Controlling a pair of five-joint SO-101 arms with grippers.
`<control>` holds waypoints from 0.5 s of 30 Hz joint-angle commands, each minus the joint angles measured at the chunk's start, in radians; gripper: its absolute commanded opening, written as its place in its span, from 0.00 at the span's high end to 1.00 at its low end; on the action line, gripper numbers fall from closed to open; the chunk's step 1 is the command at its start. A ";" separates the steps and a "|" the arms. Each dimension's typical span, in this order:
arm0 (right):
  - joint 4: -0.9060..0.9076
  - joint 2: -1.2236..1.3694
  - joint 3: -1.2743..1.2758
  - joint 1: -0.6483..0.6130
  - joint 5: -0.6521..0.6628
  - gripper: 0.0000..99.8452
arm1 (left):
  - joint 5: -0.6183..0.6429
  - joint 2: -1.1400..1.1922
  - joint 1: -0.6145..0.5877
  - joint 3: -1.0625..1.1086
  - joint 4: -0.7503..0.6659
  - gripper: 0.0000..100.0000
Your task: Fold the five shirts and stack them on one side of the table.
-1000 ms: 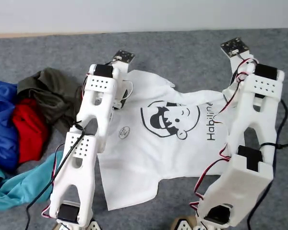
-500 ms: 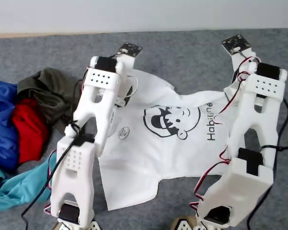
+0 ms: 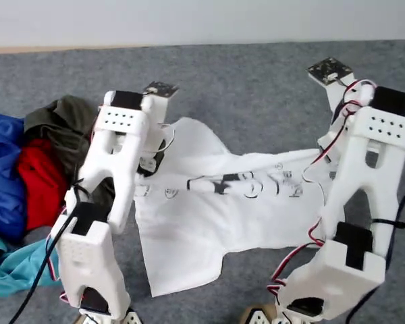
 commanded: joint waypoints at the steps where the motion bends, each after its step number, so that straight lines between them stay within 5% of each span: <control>1: 0.022 -0.061 -0.006 0.019 0.017 0.99 | -0.008 -0.066 -0.006 0.021 0.031 1.00; 15: 0.062 -0.058 -0.005 0.019 0.017 0.99 | -0.044 -0.066 0.097 0.122 0.031 0.94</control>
